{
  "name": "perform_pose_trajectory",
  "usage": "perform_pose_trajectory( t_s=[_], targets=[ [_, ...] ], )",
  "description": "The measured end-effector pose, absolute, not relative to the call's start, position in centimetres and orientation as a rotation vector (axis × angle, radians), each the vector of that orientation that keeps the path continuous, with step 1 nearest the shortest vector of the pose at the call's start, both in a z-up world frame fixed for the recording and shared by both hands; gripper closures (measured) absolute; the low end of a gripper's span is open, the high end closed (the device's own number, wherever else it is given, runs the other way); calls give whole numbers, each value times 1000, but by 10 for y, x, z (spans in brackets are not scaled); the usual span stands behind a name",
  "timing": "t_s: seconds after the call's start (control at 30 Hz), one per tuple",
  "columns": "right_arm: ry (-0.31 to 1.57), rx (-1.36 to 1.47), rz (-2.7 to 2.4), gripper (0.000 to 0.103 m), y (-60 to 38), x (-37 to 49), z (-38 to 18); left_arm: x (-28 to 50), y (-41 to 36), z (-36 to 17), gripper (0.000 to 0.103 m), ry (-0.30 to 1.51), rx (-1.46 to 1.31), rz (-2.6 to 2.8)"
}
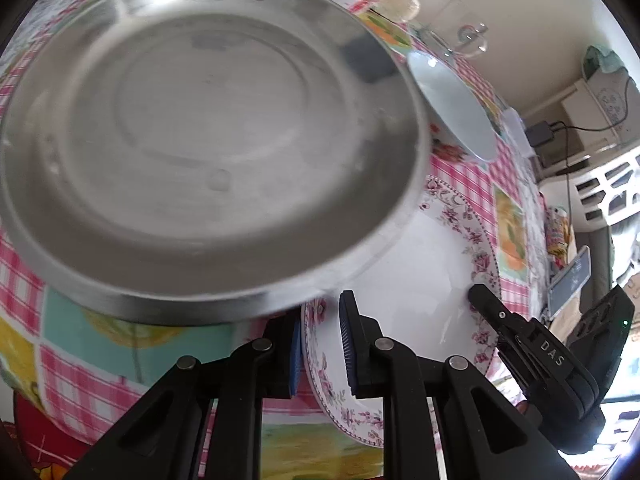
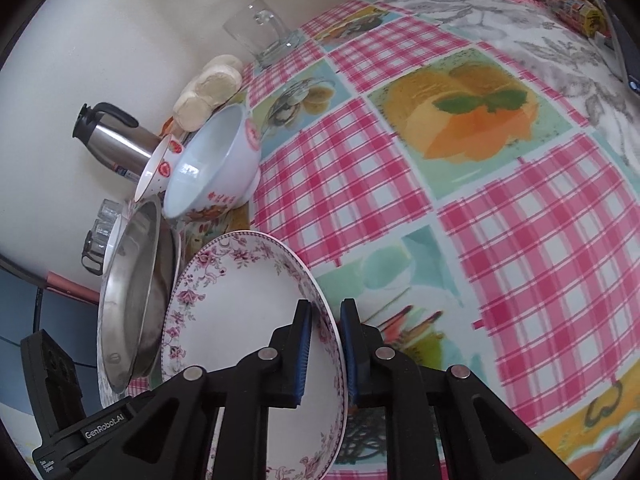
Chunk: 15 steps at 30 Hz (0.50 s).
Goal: Organize plates and bowls
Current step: 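Lift the floral plate with both tools and carry it toward the steel basin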
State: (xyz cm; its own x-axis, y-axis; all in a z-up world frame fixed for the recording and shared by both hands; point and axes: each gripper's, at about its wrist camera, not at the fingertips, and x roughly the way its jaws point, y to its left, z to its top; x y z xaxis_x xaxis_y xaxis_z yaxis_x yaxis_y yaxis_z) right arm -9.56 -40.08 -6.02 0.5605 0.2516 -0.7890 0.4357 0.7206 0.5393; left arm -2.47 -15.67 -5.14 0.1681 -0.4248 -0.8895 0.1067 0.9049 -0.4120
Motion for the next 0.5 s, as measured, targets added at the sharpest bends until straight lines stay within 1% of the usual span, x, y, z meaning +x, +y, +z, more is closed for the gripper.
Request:
perform_pose_trajectory(
  t_s=[0.27,0.5],
  targets=[
    [968,817,-179,85,-427,-114,-61,-34,-192,-49,85,1326,-166,-455],
    [963,811,-208,85,-437,-122,-60,-38,-195,-45,85,1314,-169,-493]
  ],
)
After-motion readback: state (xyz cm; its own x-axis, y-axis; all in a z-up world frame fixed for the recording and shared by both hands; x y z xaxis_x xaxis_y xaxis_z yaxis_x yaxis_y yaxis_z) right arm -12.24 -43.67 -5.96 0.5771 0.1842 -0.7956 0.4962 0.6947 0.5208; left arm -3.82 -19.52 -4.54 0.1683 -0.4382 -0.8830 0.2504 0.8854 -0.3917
